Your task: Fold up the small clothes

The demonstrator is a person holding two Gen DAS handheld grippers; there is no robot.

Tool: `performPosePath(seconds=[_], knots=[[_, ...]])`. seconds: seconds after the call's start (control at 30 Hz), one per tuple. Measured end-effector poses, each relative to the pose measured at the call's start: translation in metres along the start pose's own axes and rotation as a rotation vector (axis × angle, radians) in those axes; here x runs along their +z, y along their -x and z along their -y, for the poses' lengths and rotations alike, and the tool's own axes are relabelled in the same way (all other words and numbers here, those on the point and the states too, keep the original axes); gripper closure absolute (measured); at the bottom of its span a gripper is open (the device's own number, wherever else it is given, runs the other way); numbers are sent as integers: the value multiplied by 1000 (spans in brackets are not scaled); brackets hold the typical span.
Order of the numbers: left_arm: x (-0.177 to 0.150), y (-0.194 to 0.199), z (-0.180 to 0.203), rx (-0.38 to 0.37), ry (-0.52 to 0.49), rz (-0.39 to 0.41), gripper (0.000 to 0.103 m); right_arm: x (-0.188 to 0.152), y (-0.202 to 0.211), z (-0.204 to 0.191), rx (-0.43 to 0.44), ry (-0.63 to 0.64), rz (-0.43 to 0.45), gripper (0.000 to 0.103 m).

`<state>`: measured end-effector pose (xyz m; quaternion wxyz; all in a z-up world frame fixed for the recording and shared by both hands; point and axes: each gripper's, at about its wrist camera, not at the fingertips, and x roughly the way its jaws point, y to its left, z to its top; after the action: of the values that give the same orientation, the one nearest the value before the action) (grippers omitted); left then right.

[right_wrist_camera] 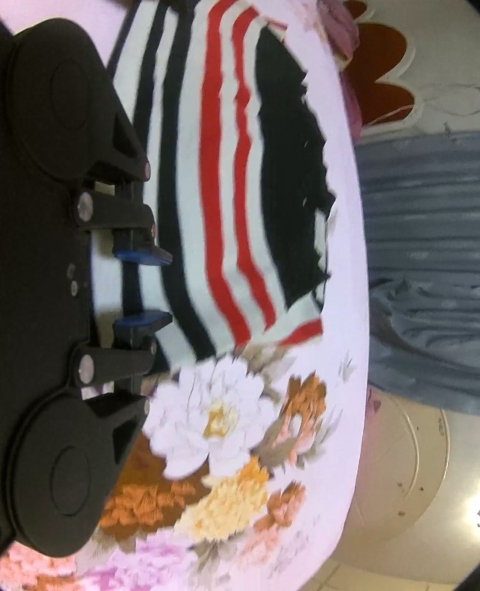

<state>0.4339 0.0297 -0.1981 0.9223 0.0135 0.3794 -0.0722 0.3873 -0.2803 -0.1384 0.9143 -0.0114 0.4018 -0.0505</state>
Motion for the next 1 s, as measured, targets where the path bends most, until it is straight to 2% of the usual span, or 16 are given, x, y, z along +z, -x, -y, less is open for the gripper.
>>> performPosePath(seconds=[0.33,0.47,0.53,0.57,0.6,0.73,0.87,1.0], knots=[[-3,-1,4,20,-27,-5,59,-11,-3,-3,-27,-8,-22,74],[1,1,8,35,-39,-19,59,-5,2,-7,-45,-5,-42,74],[1,3,9,39,-43,-23,57,-6,14,-7,-34,-26,-15,69],[2,3,10,38,-46,-24,52,-7,21,-7,-31,-35,2,66],[1,3,10,35,-51,-23,50,-9,28,-7,-23,-42,18,63],[-3,3,14,47,-65,-10,47,-12,46,-10,4,-47,46,63],[-3,13,19,67,-48,16,47,-8,57,-22,74,-36,74,63],[-2,24,23,62,-21,56,45,3,51,-40,159,-6,93,63]])
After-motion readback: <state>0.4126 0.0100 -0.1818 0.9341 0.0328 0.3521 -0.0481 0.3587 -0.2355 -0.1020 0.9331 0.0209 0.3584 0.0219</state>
